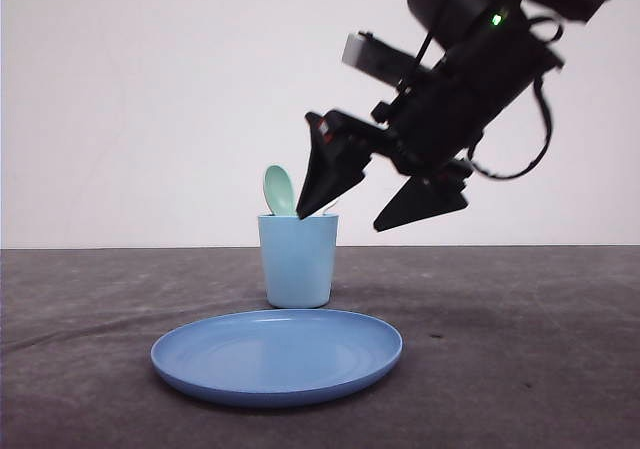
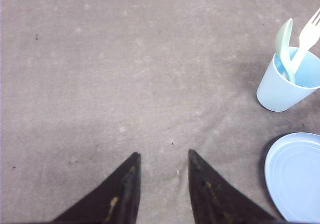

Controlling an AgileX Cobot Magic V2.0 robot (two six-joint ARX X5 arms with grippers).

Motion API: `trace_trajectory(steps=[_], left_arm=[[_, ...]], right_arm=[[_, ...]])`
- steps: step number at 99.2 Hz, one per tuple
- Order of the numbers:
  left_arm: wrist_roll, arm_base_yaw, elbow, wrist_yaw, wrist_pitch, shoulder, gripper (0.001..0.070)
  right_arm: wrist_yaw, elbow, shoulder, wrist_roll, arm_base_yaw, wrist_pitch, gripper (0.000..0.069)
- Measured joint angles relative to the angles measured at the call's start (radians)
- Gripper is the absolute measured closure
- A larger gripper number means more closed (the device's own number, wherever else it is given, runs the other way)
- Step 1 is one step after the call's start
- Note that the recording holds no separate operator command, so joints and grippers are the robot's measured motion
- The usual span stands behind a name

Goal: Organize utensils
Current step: 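Open the right gripper, raise it, then grasp the cup rim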

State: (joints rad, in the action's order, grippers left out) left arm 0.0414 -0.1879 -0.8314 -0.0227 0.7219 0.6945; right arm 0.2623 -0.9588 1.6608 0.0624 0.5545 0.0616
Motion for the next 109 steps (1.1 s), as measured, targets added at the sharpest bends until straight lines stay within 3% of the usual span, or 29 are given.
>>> trace_trajectory(steps=[34, 78, 96, 109], left_arm=[[0.000, 0.000, 0.000, 0.000, -0.028, 0.000, 0.0547], [0.000, 0.000, 0.000, 0.000, -0.060, 0.000, 0.0547], [0.000, 0.000, 0.000, 0.000, -0.060, 0.000, 0.0547], [0.000, 0.000, 0.000, 0.000, -0.060, 0.000, 0.0547]], right_arm=[[0.032, -0.001, 0.120, 0.025, 0.008, 0.220, 0.0010], [0.047, -0.122, 0.248, 0.031, 0.021, 0.207, 0.0013], [0.028, -0.122, 0.248, 0.023, 0.024, 0.208, 0.0181], [0.024, -0.122, 0.245, 0.019, 0.036, 0.207, 0.0205]])
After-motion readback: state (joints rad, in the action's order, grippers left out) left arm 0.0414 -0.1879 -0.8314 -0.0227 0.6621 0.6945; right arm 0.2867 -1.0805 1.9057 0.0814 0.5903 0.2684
